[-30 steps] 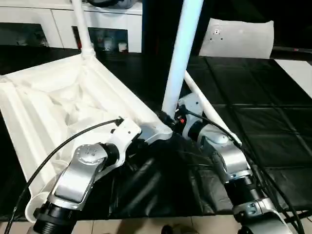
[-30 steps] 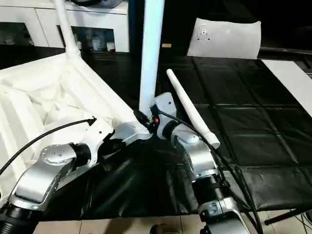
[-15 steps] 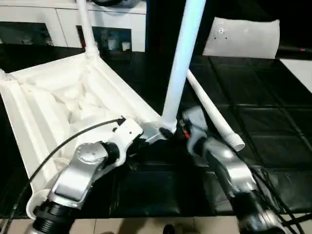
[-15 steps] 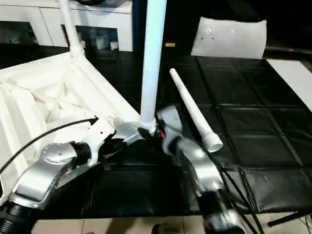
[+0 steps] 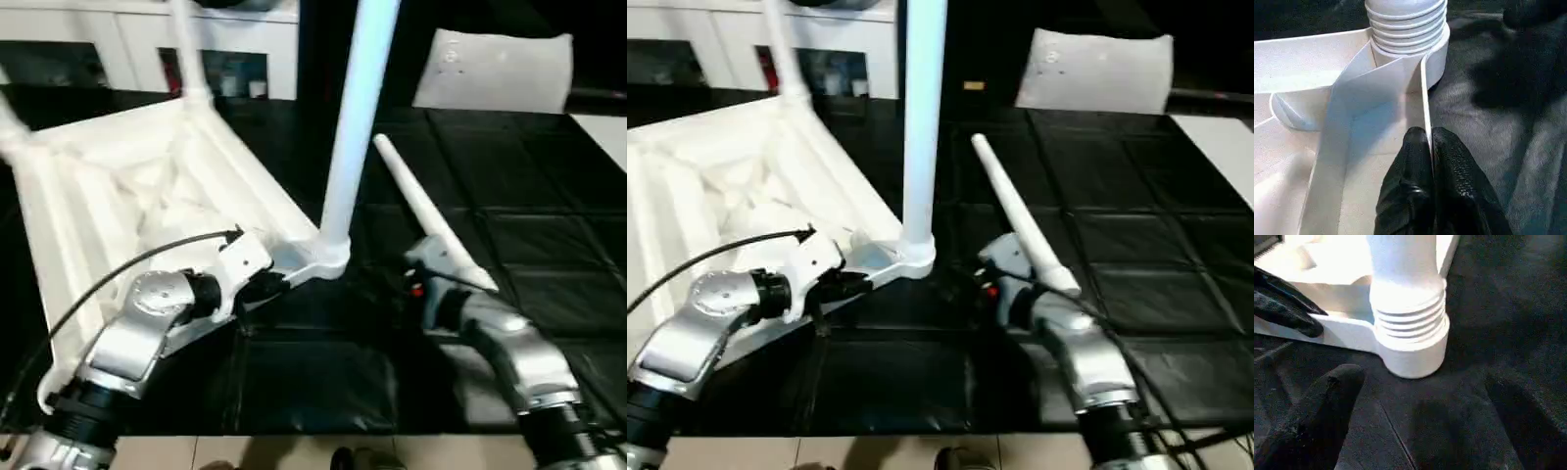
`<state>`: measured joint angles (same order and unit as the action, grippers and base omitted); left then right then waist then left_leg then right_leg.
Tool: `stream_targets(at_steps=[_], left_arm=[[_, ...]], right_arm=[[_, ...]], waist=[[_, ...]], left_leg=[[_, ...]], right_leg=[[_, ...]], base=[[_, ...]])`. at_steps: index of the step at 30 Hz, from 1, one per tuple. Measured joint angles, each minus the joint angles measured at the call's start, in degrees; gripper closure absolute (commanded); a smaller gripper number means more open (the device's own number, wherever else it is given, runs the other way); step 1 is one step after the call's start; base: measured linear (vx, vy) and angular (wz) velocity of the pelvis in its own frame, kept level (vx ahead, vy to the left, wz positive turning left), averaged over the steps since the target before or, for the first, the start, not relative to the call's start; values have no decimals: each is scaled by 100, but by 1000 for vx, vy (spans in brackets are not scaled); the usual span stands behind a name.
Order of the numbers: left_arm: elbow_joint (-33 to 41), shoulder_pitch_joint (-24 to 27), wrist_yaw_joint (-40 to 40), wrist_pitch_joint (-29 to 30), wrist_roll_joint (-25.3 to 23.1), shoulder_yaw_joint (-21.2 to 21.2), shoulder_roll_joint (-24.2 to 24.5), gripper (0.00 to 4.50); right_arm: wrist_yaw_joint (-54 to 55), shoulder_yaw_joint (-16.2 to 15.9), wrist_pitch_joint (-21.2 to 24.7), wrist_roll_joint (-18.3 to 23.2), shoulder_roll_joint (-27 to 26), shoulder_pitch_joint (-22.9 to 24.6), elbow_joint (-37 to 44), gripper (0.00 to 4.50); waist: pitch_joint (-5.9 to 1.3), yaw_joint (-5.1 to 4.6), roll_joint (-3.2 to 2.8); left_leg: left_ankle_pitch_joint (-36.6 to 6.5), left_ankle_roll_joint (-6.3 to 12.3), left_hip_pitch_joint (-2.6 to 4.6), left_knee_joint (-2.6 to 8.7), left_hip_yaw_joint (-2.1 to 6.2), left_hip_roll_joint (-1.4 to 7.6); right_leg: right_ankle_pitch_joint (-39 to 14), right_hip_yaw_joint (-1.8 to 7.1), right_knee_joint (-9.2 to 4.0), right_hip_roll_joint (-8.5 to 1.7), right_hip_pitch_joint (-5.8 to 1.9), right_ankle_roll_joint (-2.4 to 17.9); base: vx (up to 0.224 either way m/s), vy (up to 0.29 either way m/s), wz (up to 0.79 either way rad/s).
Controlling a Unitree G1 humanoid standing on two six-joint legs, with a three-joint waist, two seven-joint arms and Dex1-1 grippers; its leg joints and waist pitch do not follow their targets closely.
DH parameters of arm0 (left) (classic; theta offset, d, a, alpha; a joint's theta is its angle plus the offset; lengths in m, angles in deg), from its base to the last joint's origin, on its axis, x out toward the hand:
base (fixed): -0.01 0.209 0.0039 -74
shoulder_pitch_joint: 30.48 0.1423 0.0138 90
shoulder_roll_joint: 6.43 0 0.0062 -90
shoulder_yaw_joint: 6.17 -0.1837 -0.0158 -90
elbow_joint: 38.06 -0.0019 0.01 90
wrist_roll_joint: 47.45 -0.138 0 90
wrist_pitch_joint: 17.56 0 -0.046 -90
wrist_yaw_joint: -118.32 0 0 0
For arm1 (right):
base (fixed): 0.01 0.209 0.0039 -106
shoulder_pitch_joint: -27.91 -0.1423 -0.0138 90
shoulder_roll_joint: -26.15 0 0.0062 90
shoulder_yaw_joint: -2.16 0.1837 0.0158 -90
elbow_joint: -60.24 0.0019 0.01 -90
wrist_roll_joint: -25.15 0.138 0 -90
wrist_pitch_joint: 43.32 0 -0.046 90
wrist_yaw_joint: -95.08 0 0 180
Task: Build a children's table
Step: Insert table leg to table base
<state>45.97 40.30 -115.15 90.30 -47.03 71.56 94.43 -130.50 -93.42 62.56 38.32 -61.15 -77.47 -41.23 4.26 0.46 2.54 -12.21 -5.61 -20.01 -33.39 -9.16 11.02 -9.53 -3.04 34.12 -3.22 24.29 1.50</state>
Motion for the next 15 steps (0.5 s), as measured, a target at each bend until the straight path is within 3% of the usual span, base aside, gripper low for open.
stream_targets(at_steps=[4,7,15], left_arm=[[-450,-162,-539,-418,199,1,280,450],[-588,-205,-842,-633,223,-21,343,450],[-1078,-438,-1597,-1207,329,-167,535,450]], right_arm=[[-620,34,-107,93,484,-243,6,4],[-874,21,-154,92,542,-290,14,4],[-1648,-287,-235,90,857,-526,0,4]], waist=[[4,41,7],[4,87,17],[5,216,33]], left_leg=[[0,1,-3,-22,0,1],[0,1,0,-28,0,1],[0,4,0,-39,0,0]], right_leg=[[6,-1,8,-1,-2,5],[7,-1,7,-3,-10,5],[7,-1,23,-8,-11,5]], base=[[0,0,0],[0,0,0],[0,0,0]])
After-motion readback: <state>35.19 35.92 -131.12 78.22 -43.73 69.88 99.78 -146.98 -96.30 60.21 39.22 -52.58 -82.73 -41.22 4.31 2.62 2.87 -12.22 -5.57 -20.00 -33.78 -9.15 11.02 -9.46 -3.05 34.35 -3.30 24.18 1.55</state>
